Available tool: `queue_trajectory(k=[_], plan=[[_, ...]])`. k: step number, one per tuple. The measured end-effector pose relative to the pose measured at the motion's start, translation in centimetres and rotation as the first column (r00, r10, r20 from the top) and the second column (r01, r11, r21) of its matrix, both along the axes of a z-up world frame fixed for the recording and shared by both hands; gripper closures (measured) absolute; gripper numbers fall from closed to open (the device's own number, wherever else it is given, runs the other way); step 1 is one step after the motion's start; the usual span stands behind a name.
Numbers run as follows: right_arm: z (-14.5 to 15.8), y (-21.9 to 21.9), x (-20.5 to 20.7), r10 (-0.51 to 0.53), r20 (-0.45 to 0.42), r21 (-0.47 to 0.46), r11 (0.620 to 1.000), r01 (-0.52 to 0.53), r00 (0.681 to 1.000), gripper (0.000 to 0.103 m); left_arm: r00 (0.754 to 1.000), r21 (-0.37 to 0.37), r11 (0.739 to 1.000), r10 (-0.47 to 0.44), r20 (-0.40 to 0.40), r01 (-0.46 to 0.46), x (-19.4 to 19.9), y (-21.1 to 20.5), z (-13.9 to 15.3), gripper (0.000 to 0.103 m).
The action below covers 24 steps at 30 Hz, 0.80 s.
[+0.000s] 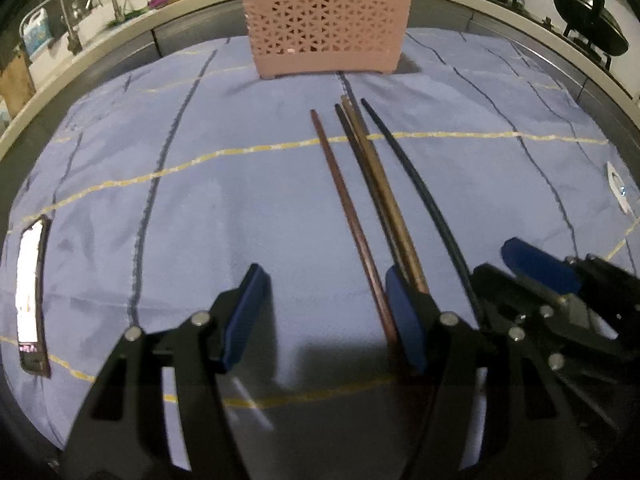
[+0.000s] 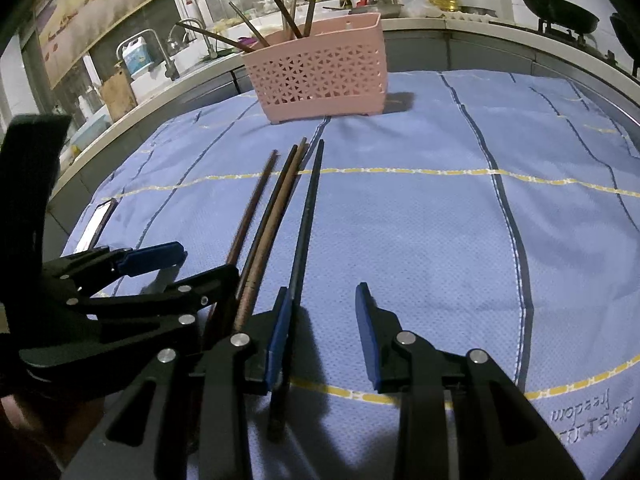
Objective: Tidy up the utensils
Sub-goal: 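Close the right gripper on one chopstick while the left gripper grasps another chopstick, then lift the held chopsticks with both grippers and carry them over the caddy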
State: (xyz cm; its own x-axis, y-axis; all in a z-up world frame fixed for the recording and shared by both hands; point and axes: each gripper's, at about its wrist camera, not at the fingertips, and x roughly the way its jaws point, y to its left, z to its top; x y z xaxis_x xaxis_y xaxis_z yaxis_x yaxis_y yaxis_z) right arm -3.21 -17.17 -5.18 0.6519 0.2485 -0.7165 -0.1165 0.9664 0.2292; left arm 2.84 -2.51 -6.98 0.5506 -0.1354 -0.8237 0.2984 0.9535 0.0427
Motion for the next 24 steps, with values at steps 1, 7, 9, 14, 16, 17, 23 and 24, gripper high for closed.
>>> queue_trajectory(k=[1,7,9,14,16,17,23,24], plan=[[0.1,0.0,0.0,0.0,0.002,0.0,1.0,0.0,1.0,0.07,1.0,-0.001,1.0,0.004,0.001,-0.004,0.0,0.2,0.0,0.043],[0.4,-0.2,0.6,0.012,-0.001,-0.005,1.0,-0.012,1.0,0.07,1.0,-0.007,1.0,0.006,0.005,-0.006,0.3,1.6,0.2,0.049],[0.7,-0.1,1.2,0.033,-0.011,-0.016,0.999,-0.033,0.999,0.07,1.0,-0.002,1.0,-0.004,0.007,0.004,0.5,1.9,0.2,0.05],[1.5,0.1,4.8,0.099,-0.076,-0.037,0.994,-0.102,0.992,0.07,0.998,-0.002,0.998,0.067,0.001,-0.067,2.6,4.9,0.4,0.049],[1.4,0.2,6.7,0.115,-0.118,-0.042,0.992,-0.121,0.986,0.07,0.997,-0.011,0.997,0.081,-0.009,-0.081,3.7,5.7,0.5,0.049],[1.3,0.5,7.4,0.124,-0.126,-0.049,0.99,-0.131,0.984,0.07,0.996,-0.016,0.996,0.089,-0.014,-0.089,4.3,6.0,0.6,0.047],[1.3,2.4,11.3,0.157,-0.138,-0.162,0.97,-0.179,0.978,0.07,0.994,-0.017,0.994,0.106,0.005,-0.106,8.1,5.5,0.6,0.036],[1.3,2.9,11.9,0.166,-0.138,-0.183,0.965,-0.19,0.976,0.07,0.994,-0.019,0.994,0.108,0.008,-0.108,8.7,5.4,0.7,0.036]])
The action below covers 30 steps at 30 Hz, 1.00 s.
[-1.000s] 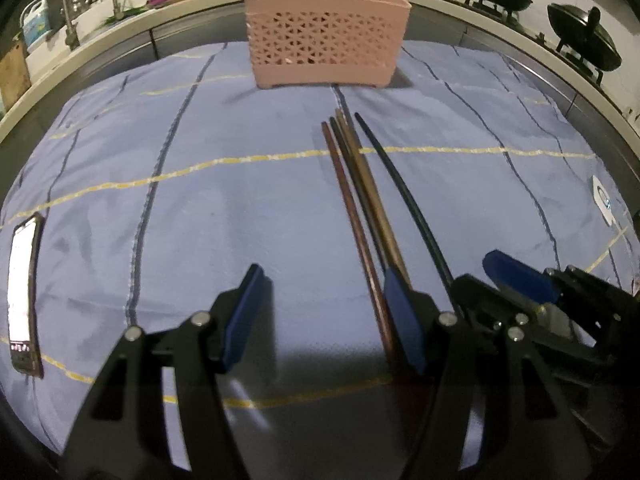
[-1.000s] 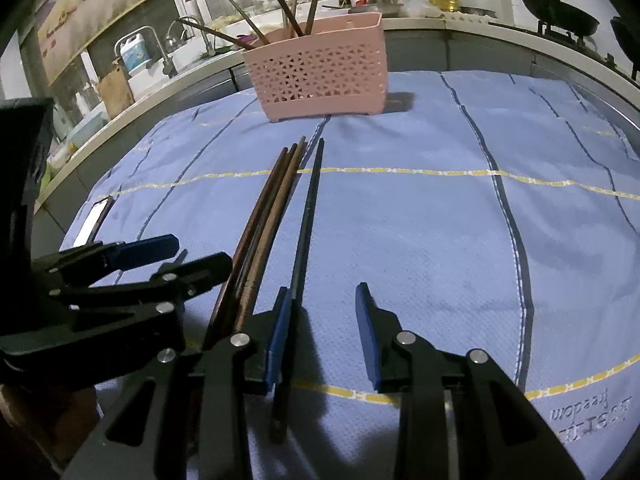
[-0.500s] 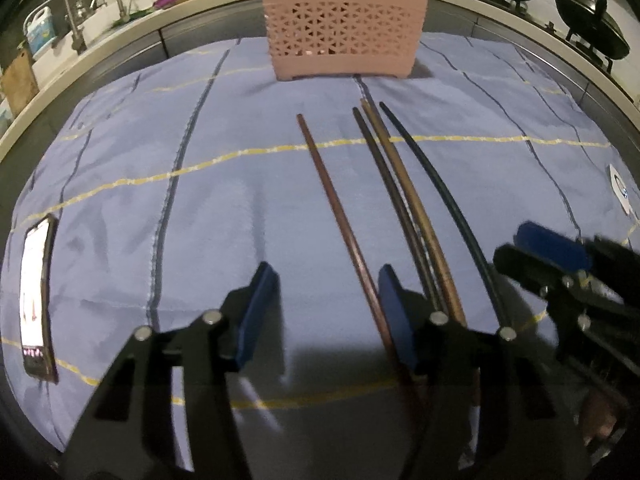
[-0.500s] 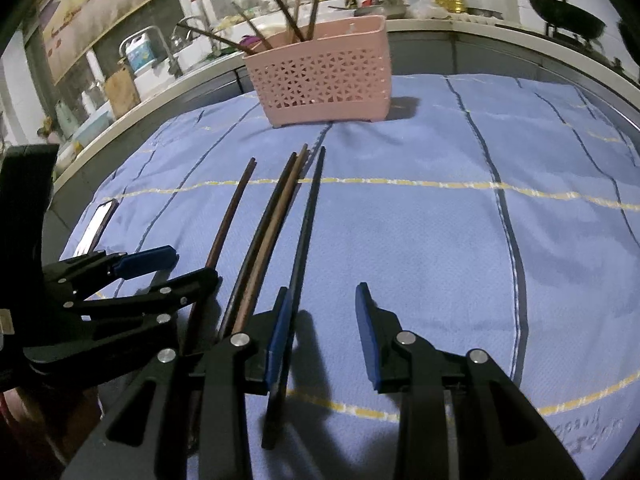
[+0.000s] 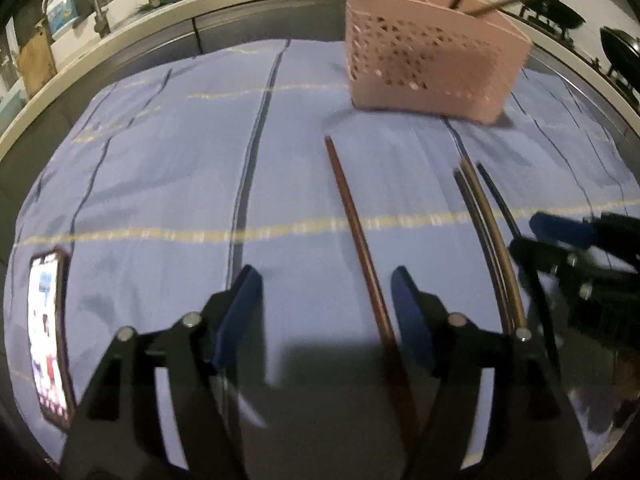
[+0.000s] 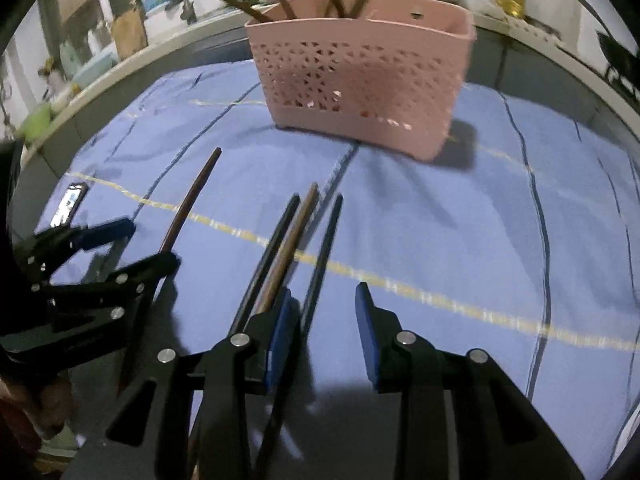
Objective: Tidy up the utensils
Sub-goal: 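Lift the held chopsticks with both grippers and carry them over the caddy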
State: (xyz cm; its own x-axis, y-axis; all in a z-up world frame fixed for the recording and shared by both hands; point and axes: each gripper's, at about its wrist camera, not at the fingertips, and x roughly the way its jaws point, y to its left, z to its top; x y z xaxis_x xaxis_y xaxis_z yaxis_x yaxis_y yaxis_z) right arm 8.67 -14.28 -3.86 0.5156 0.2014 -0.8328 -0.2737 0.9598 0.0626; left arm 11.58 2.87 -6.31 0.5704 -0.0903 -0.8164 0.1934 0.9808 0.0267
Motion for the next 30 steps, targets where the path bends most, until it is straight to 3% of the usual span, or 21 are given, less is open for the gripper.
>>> queue_trajectory(k=[2,3,5,7,8,10,17,23,30], plan=[[-0.1,0.6,0.9,0.026,0.007,-0.029,0.999,-0.026,1.0,0.071,1.0,-0.011,1.0,-0.008,0.014,0.008,1.4,-0.3,0.0,0.042],[-0.1,0.7,1.1,0.037,0.008,-0.035,0.999,-0.036,0.999,0.081,0.999,-0.015,1.0,-0.018,0.027,0.018,1.9,-0.5,0.0,0.048],[0.0,1.2,2.0,0.071,-0.014,-0.016,0.997,-0.071,0.997,0.095,0.998,-0.024,0.999,-0.043,0.043,0.044,2.9,-1.1,0.2,0.077],[0.1,1.4,2.4,0.073,-0.039,0.003,0.997,-0.073,0.997,0.097,0.998,-0.035,0.998,-0.052,0.029,0.053,3.8,-1.4,0.5,0.094],[0.2,1.3,2.5,0.077,-0.05,0.022,0.997,-0.076,0.996,0.098,0.997,-0.09,0.993,-0.071,-0.004,0.07,4.3,-1.2,0.6,0.097],[0.9,0.8,2.3,0.074,-0.043,0.067,0.995,-0.071,0.996,0.098,0.996,-0.173,0.982,-0.082,-0.021,0.077,4.3,-0.6,1.5,0.099],[6.9,-1.5,-1.6,0.084,0.104,0.219,0.97,-0.105,0.991,0.098,0.984,-0.296,0.947,-0.079,0.157,0.123,0.9,1.8,8.0,0.099],[13.3,-3.3,-4.4,0.034,0.295,0.308,0.943,-0.128,0.955,0.098,0.938,-0.36,0.916,-0.049,0.343,0.179,-2.3,2.8,15.9,0.099],[20.2,-6.1,-4.3,-0.095,0.473,0.383,0.918,-0.107,0.876,0.098,0.868,-0.387,0.893,-0.007,0.496,0.228,-2.9,2.7,23.8,0.098]])
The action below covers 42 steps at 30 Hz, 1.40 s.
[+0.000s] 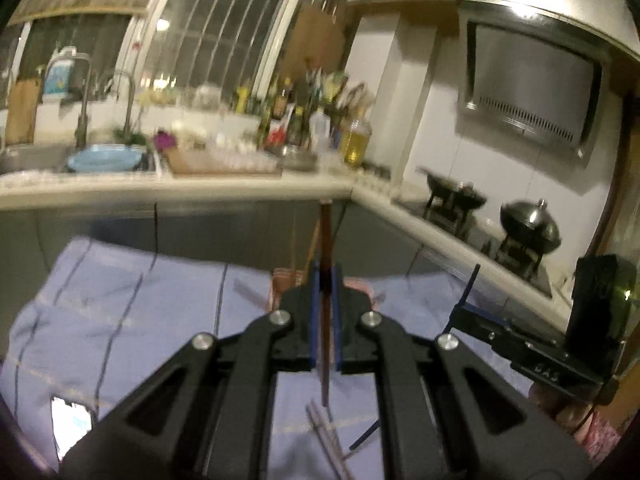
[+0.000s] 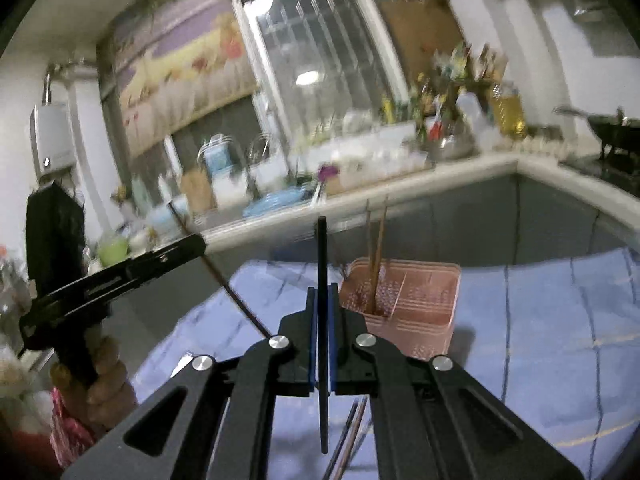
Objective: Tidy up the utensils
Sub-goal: 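Lift the held chopsticks with both grippers and carry them over the caddy, then lower the chopsticks into the pink caddy and open both grippers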
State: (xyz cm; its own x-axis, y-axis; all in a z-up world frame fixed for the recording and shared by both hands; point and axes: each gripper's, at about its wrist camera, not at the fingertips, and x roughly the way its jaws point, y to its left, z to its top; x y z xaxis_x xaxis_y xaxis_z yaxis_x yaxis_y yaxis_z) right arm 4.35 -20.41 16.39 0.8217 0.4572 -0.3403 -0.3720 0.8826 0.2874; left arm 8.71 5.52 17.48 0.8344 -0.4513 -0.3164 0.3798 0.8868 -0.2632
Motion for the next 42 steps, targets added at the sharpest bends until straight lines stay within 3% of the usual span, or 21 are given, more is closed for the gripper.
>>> queue_trajectory(k=[6,11,14,22,28,34,42], plan=[[4.3,-1.6,3.4,-0.151,0.104,0.041,0.988,0.147,0.983,0.098,0.99,0.035,0.997,0.06,0.125,-0.065,2.9,-2.5,4.7,0.099],[5.9,-2.3,7.6,-0.275,0.177,0.074,0.961,0.266,0.945,0.098,0.976,0.058,0.99,0.119,0.185,-0.132,6.2,-4.4,5.4,0.099],[4.9,-2.3,10.3,-0.292,0.171,0.086,0.956,0.281,0.941,0.098,0.977,0.071,0.987,0.132,0.17,-0.146,8.1,-5.3,4.6,0.098],[0.1,-1.4,15.3,-0.214,0.051,0.038,0.976,0.213,0.975,0.098,0.987,0.14,0.98,0.129,0.091,-0.141,12.2,-6.6,-0.1,0.098],[-3.1,-0.1,15.4,-0.109,-0.09,-0.021,0.994,0.108,0.99,0.097,0.993,0.197,0.977,0.099,-0.066,-0.084,13.9,-7.5,-4.4,0.097],[-3.5,0.3,12.7,-0.057,-0.107,0.009,0.998,0.059,0.993,0.096,0.991,0.173,0.982,0.098,-0.094,-0.081,11.8,-6.4,-4.9,0.087],[-2.4,-0.6,7.6,-0.044,-0.077,0.092,0.994,0.051,0.996,0.094,0.991,0.094,0.987,0.132,0.004,-0.132,4.1,-3.1,-2.2,0.08]])
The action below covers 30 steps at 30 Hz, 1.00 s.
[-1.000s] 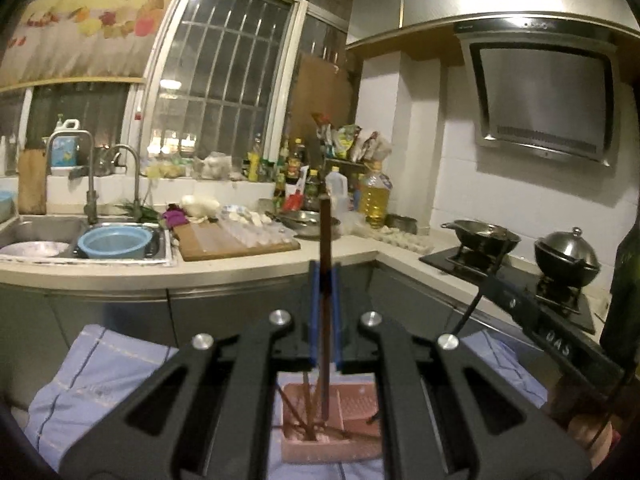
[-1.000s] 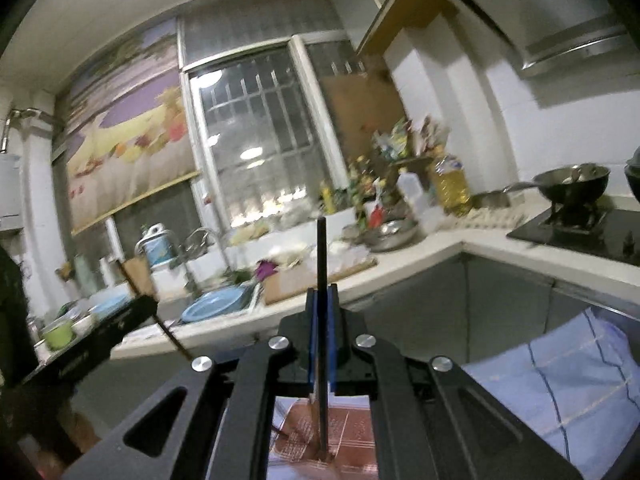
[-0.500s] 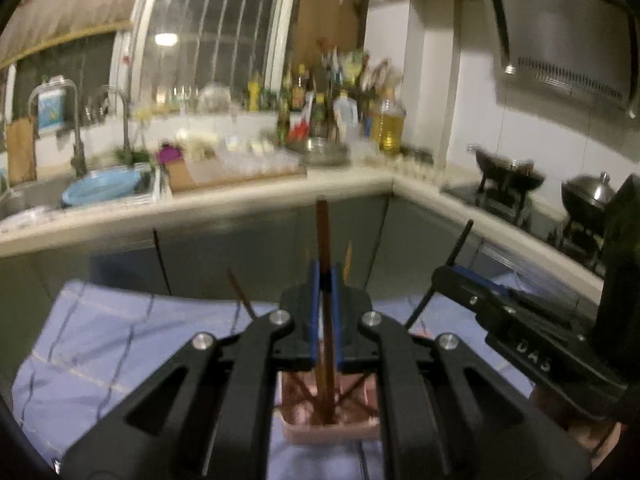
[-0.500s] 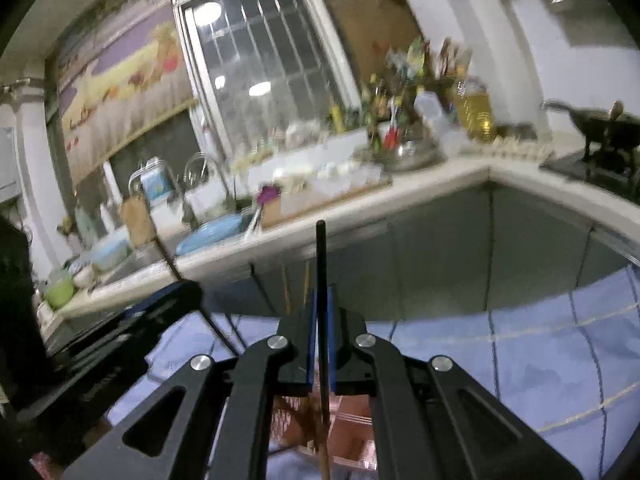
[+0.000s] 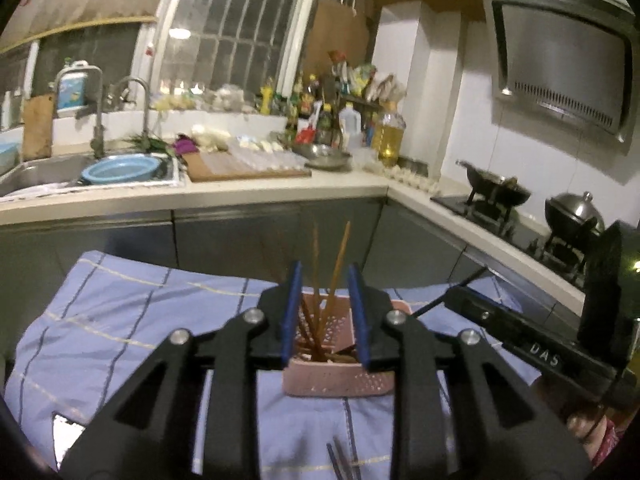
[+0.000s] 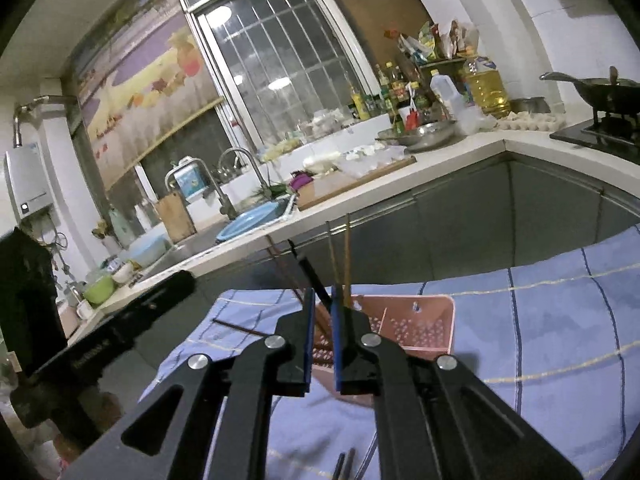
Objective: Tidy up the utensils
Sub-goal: 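Lower the chopsticks into the pink caddy and open both grippers, then return both grippers to the remaining chopsticks on the cloth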
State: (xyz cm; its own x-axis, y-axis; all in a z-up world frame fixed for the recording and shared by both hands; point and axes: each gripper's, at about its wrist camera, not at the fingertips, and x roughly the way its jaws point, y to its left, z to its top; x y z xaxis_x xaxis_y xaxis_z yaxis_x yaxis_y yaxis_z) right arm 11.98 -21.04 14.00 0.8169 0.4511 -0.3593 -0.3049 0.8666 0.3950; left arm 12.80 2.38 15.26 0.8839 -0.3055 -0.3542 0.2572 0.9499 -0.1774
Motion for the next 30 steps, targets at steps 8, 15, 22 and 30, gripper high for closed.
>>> queue_trajectory(k=[8,15,22,30], plan=[[-1.8,-0.3,-9.3,-0.08,0.053,-0.054,0.995,0.083,0.995,0.094,0.998,0.073,0.995,0.066,0.007,-0.066,-7.4,3.1,-3.9,0.079],[-10.5,1.9,-13.8,-0.153,-0.156,-0.243,0.964,0.112,0.976,0.094,0.964,0.183,0.981,0.108,-0.243,-0.064,-8.3,3.5,-13.3,0.079],[-15.5,4.3,-13.9,-0.149,-0.275,-0.335,0.941,0.05,0.95,0.094,0.927,0.198,0.98,0.076,-0.368,-0.002,-9.7,2.0,-17.9,0.079],[-17.9,5.3,-14.1,-0.123,-0.33,-0.351,0.936,0.0,0.936,0.094,0.909,0.224,0.974,0.056,-0.413,0.041,-9.9,1.0,-19.6,0.079]])
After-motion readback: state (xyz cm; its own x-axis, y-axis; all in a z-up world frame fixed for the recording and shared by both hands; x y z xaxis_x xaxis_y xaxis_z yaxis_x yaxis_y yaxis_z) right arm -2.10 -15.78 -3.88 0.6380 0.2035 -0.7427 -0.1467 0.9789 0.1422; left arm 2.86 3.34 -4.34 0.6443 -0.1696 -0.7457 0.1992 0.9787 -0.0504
